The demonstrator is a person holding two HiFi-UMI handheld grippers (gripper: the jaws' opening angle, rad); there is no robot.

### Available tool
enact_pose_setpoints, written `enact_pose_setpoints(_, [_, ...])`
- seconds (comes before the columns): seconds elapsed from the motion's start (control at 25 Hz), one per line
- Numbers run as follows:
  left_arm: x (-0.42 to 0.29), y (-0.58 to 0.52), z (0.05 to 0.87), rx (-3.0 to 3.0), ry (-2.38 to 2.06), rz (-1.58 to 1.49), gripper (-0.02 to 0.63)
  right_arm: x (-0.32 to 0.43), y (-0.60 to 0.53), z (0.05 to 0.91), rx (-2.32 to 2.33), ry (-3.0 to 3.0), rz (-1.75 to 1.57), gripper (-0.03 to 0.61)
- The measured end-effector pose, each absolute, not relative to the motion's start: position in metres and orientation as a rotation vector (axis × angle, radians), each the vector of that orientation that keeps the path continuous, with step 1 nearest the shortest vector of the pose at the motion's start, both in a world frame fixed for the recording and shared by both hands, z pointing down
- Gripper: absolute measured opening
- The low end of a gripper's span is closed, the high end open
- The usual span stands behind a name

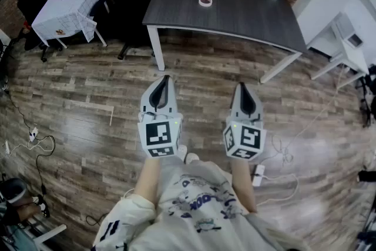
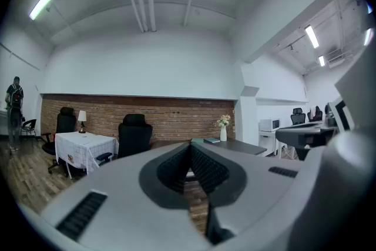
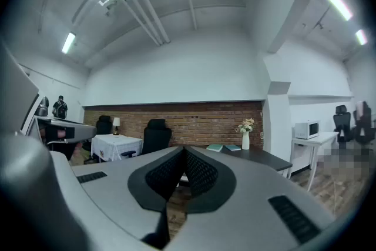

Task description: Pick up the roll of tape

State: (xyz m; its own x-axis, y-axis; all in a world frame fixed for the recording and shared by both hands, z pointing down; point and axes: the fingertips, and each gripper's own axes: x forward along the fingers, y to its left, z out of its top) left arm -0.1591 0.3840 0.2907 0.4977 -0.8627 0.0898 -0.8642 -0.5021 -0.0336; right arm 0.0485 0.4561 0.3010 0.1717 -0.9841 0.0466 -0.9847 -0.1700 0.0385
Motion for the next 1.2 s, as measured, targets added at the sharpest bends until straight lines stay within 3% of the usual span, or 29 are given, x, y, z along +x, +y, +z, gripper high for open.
enact_pose_setpoints(1.2, [-0.177,0.317,0.305,2.721,-1.522,0.190,0.003,0.025,0.392,0.319,2.364,-1.986,0.102,0.003])
